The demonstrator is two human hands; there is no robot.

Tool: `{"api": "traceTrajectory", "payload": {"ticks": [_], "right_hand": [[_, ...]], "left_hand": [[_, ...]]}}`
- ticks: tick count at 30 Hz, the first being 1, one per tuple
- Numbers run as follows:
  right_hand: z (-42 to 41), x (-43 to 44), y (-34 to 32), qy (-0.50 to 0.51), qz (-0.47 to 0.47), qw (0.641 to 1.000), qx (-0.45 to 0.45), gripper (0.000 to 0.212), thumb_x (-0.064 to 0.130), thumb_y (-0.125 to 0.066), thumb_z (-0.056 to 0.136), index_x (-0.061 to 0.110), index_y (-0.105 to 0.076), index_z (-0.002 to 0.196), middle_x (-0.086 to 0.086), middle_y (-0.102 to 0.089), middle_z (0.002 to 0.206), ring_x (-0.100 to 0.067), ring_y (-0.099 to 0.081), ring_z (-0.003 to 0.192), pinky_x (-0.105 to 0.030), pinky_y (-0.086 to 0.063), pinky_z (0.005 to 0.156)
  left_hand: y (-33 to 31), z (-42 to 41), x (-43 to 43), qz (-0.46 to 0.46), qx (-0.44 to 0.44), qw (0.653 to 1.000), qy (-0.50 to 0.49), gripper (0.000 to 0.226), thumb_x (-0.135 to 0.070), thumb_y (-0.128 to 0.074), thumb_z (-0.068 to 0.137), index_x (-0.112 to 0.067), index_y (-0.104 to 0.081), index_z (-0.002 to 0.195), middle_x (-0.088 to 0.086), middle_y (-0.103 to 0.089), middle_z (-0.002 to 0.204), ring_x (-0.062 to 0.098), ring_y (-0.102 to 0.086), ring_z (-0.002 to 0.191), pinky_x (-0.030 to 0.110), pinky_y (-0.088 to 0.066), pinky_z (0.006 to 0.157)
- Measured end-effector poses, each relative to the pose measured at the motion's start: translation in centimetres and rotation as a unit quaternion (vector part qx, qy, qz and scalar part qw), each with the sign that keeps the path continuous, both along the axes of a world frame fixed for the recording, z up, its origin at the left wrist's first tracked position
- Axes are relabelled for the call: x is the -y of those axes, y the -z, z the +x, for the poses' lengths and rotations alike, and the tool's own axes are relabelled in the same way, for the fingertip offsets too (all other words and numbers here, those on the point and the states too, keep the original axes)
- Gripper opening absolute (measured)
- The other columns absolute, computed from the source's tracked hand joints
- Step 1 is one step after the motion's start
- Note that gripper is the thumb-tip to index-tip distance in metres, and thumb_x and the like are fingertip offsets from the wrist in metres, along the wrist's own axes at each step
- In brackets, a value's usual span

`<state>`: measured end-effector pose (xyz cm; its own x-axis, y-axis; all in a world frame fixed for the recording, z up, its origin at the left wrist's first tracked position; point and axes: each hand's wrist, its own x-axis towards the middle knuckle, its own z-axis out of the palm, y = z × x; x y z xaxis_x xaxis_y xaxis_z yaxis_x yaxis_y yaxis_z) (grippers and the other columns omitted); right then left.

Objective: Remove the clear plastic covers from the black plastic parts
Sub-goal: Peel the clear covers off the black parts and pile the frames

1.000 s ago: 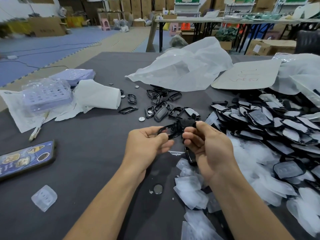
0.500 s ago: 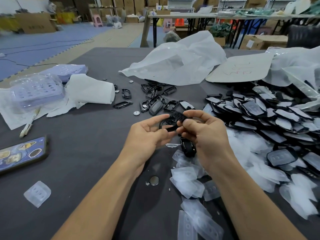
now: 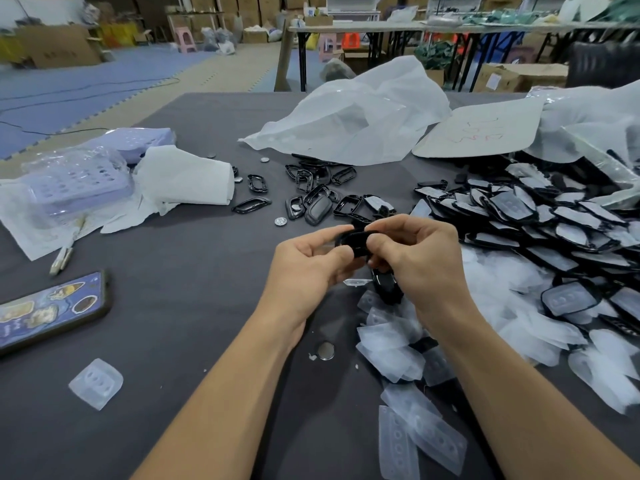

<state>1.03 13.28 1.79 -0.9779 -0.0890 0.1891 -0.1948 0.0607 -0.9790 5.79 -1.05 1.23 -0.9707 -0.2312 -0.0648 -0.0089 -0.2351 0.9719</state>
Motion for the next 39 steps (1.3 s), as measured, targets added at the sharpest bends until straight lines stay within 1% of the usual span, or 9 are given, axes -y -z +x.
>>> {"api": "traceTrajectory", "payload": {"ticks": [5, 11, 19, 22, 24, 27, 33, 36, 39], "right_hand": [[0.3, 0.5, 0.2, 0.009, 0.044, 0.999, -0.028, 0.021, 0.004, -0.077, 0.082, 0.024, -0.080, 0.077, 0.000, -0.076, 0.068, -0.022, -0.071, 0.056, -0.030, -0.056, 0.054], [0.5, 0.8, 0.2, 0.001, 0.052, 0.998, -0.039, 0.019, 0.004, -0.076, 0.083, 0.022, -0.080, 0.079, 0.002, -0.076, 0.069, -0.017, -0.069, 0.053, -0.026, -0.053, 0.054], [0.6, 0.9, 0.4, 0.005, 0.073, 0.996, -0.055, 0.020, 0.004, -0.077, 0.085, 0.024, -0.082, 0.082, 0.007, -0.075, 0.067, -0.011, -0.068, 0.054, -0.020, -0.052, 0.054], [0.9, 1.0, 0.3, 0.022, 0.075, 0.995, -0.057, 0.019, 0.007, -0.078, 0.085, 0.025, -0.081, 0.087, 0.010, -0.075, 0.068, -0.009, -0.068, 0.054, -0.018, -0.053, 0.053], [1.0, 1.1, 0.2, 0.042, 0.044, 0.997, -0.041, 0.018, 0.008, -0.080, 0.084, 0.024, -0.078, 0.092, 0.010, -0.076, 0.070, -0.009, -0.070, 0.054, -0.017, -0.052, 0.051], [1.1, 1.2, 0.0, 0.047, -0.029, 0.998, 0.007, 0.016, 0.005, -0.080, 0.083, 0.020, -0.076, 0.082, 0.000, -0.076, 0.069, -0.019, -0.073, 0.056, -0.024, -0.055, 0.052], [0.0, 0.2, -0.9, 0.052, -0.199, 0.974, 0.096, 0.033, -0.010, -0.068, 0.087, 0.017, -0.079, 0.070, -0.001, -0.072, 0.068, -0.010, -0.059, 0.059, -0.019, -0.050, 0.058], [-0.6, -0.7, -0.9, 0.030, -0.203, 0.970, 0.131, 0.036, -0.009, -0.062, 0.093, 0.018, -0.078, 0.074, 0.008, -0.070, 0.068, -0.004, -0.055, 0.060, -0.017, -0.044, 0.060], [-0.6, -0.7, -1.0, 0.000, -0.187, 0.973, 0.135, 0.037, -0.009, -0.057, 0.096, 0.017, -0.078, 0.080, 0.007, -0.069, 0.068, -0.008, -0.054, 0.063, -0.022, -0.044, 0.065]], "left_hand": [[0.0, -0.2, -0.1, -0.016, 0.008, 0.999, -0.034, 0.026, 0.007, -0.066, 0.094, -0.014, -0.080, 0.103, 0.011, -0.081, 0.090, 0.022, -0.079, 0.081, 0.023, -0.060, 0.071], [0.1, -0.3, 0.0, -0.040, 0.004, 0.996, -0.074, 0.021, 0.008, -0.069, 0.091, -0.010, -0.078, 0.097, 0.009, -0.080, 0.081, 0.019, -0.078, 0.068, 0.019, -0.058, 0.063], [0.8, -0.5, 0.1, -0.149, -0.009, 0.983, -0.105, 0.024, -0.003, -0.081, 0.082, -0.026, -0.082, 0.086, -0.001, -0.081, 0.079, 0.017, -0.079, 0.077, 0.033, -0.062, 0.080], [0.5, -0.5, 0.4, -0.124, -0.008, 0.989, -0.085, 0.022, 0.000, -0.081, 0.083, -0.022, -0.082, 0.088, 0.005, -0.081, 0.081, 0.020, -0.079, 0.075, 0.031, -0.062, 0.075], [0.2, -0.6, 0.7, -0.084, -0.007, 0.994, -0.073, 0.017, 0.003, -0.079, 0.085, -0.013, -0.081, 0.091, 0.010, -0.080, 0.082, 0.022, -0.078, 0.072, 0.025, -0.061, 0.069], [-0.1, -0.7, 0.7, -0.041, -0.010, 0.997, -0.063, 0.014, 0.006, -0.076, 0.086, -0.003, -0.079, 0.096, 0.017, -0.080, 0.085, 0.026, -0.078, 0.073, 0.022, -0.060, 0.067], [-0.1, -1.2, 0.7, -0.023, 0.017, 0.993, -0.114, 0.015, 0.008, -0.074, 0.087, -0.007, -0.079, 0.090, 0.009, -0.080, 0.078, 0.015, -0.073, 0.058, 0.019, -0.058, 0.061], [-0.2, -1.6, 1.0, -0.009, 0.035, 0.994, -0.107, 0.028, 0.014, -0.067, 0.088, -0.011, -0.078, 0.087, 0.005, -0.080, 0.080, 0.015, -0.076, 0.064, 0.017, -0.058, 0.061], [-0.1, -1.8, 1.0, 0.007, 0.034, 0.996, -0.084, 0.039, 0.021, -0.058, 0.087, -0.013, -0.078, 0.091, 0.004, -0.081, 0.086, 0.015, -0.077, 0.071, 0.018, -0.059, 0.065]]}}
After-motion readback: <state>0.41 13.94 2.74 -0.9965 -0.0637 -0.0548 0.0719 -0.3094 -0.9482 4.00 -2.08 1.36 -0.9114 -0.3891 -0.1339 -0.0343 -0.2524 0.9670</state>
